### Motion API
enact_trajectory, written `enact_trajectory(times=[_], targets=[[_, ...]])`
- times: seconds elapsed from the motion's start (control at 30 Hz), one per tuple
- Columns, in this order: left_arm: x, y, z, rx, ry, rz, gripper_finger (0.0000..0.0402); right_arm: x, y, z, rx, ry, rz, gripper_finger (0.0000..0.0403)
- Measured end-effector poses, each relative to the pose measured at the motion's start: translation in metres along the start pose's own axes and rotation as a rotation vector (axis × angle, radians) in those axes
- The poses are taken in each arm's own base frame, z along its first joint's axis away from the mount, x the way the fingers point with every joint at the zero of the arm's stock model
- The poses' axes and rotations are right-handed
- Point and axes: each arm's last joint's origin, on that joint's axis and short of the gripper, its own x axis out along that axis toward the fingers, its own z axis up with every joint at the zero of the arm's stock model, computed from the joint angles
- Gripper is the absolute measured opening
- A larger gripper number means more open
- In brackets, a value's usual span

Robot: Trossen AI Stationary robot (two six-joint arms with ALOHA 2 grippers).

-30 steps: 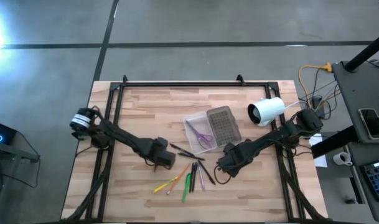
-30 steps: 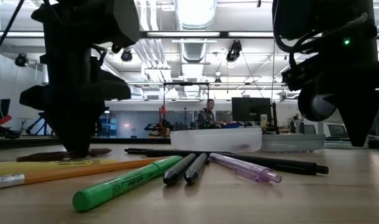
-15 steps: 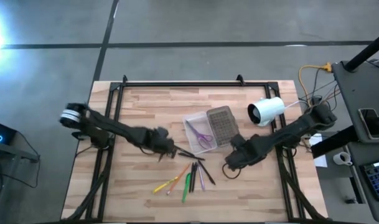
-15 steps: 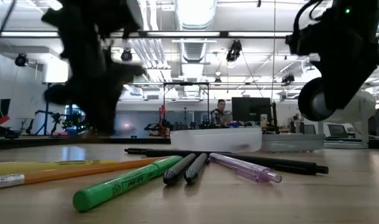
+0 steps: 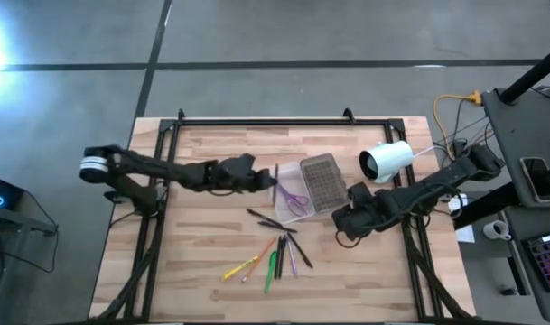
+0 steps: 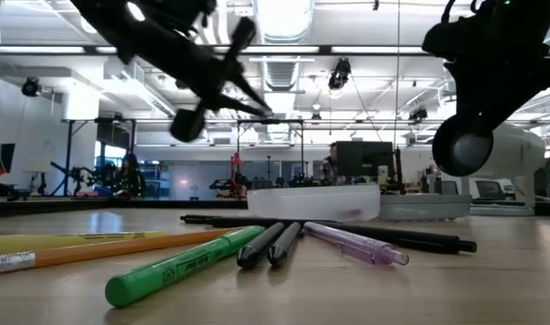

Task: Pick & place school supplies into a supply box
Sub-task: Put the brown pen into the supply box

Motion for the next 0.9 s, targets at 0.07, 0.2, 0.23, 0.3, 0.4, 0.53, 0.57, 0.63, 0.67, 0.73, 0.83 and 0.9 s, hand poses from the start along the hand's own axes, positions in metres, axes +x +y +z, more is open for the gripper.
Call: enact_trajectory(times=[0.07,0.2,0.23,0.3,0.4,0.53,0.57,0.63,0.67,0.73,0.83,0.9], targets=[[0.016,0.001,-0.001,-0.050,0.003,-0.014,0.0012,0.000,0.000,0.000,0.003,-0.005,0.000,0.0175],[0.047,-0.005,0.002,-0.116,-0.012,-0.041,0.0013,0.003,0.001,-0.001,0.019,-0.007,-0.006,0.0175],[0.054,-0.007,0.003,-0.126,-0.016,-0.042,0.0013,0.003,0.002,-0.001,0.028,-0.007,-0.008,0.0175],[0.069,-0.007,0.002,-0.164,-0.010,-0.029,0.0013,0.004,0.002,-0.002,0.038,-0.007,-0.011,0.0175],[0.087,0.000,-0.002,-0.203,0.007,0.015,0.0014,0.005,0.003,-0.002,0.036,-0.007,-0.016,0.0175],[0.095,0.011,-0.006,-0.277,0.015,0.057,0.0014,0.005,0.003,-0.002,0.064,-0.007,-0.016,0.0175],[0.095,0.014,-0.006,-0.297,0.013,0.068,0.0014,0.005,0.003,-0.002,0.075,-0.007,-0.016,0.0175],[0.094,0.019,-0.007,-0.329,-0.017,0.079,0.0014,0.005,0.003,-0.002,0.085,-0.007,-0.016,0.0175],[0.093,0.022,-0.005,-0.342,-0.037,0.089,0.0015,0.005,0.003,-0.002,0.085,-0.007,-0.016,0.0175],[0.094,0.027,-0.003,-0.371,-0.057,0.106,0.0015,0.005,0.003,-0.002,0.085,-0.007,-0.014,0.0176],[0.096,0.031,0.001,-0.384,-0.078,0.115,0.0015,0.005,0.003,-0.002,0.073,-0.008,-0.014,0.0175],[0.097,0.032,0.002,-0.396,-0.101,0.122,0.0015,0.005,0.003,-0.002,0.059,-0.010,-0.015,0.0175]])
